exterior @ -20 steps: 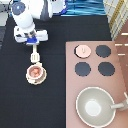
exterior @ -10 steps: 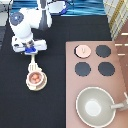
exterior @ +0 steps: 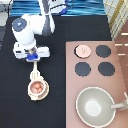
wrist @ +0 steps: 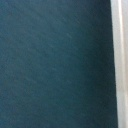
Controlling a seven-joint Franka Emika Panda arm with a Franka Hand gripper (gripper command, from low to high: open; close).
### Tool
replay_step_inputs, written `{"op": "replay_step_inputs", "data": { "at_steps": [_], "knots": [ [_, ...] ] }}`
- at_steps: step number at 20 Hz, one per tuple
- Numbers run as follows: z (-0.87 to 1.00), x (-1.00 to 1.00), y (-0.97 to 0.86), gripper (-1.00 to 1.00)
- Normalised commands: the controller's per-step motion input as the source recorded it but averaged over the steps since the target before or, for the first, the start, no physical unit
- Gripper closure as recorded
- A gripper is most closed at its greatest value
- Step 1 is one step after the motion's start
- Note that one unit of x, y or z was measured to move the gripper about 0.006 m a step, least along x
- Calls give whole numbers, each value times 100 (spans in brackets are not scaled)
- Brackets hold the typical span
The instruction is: Take the lid off the pot, put the pot on the plate, and use the tool to push the pot to the front of the table.
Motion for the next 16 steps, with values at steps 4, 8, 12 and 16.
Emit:
{"op": "replay_step_inputs", "data": {
  "at_steps": [4,8,12,16],
  "knots": [
    [6,76,39,100],
    [0,100,5,100],
    [5,100,2,100],
    [13,100,4,100]
  ]
}}
